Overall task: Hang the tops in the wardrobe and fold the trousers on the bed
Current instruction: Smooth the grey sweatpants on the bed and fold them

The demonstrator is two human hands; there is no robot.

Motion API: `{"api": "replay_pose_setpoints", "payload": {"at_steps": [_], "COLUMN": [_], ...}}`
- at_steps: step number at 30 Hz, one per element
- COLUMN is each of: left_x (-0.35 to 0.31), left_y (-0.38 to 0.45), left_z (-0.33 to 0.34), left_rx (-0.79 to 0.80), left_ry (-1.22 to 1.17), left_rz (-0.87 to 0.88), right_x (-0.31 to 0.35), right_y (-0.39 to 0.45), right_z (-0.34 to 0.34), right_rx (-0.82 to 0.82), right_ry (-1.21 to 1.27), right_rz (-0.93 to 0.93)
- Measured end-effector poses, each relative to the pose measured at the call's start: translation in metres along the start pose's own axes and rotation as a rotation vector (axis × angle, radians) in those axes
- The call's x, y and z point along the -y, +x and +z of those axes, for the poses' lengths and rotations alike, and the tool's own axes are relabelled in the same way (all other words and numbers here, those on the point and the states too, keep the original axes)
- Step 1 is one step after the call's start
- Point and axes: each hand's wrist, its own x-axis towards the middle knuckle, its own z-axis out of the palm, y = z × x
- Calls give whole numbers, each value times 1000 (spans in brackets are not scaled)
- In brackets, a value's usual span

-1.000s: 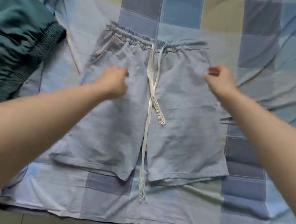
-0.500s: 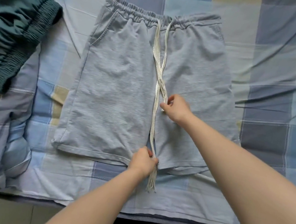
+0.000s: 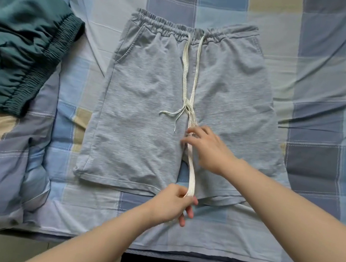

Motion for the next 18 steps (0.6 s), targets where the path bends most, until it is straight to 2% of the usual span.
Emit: {"api": "replay_pose_setpoints", "payload": {"at_steps": [3,7,9,12,13,14,16,18], "left_x": [-29,-106,-159,-227,-243,-254,-253,-230], "left_y": [-16,-21,-9,28,43,59,84,102], "left_z": [-42,-120,-158,-200,-207,-212,-211,-196], "left_rx": [24,-33,-165,-529,-602,-622,-534,-474], "left_ry": [254,611,749,834,849,899,1127,1238], "left_rz": [84,236,347,522,549,527,300,121], "right_x": [-8,-15,-19,-17,-16,-15,-14,-14], "right_y": [-9,-9,-4,10,16,21,29,32], "right_z": [3,3,1,-1,-1,-1,0,1], "right_rx": [46,-106,-136,-164,-178,-184,-166,-128], "right_ry": [-34,190,278,374,400,410,414,411], "right_rz": [-17,66,128,167,185,210,272,330]}}
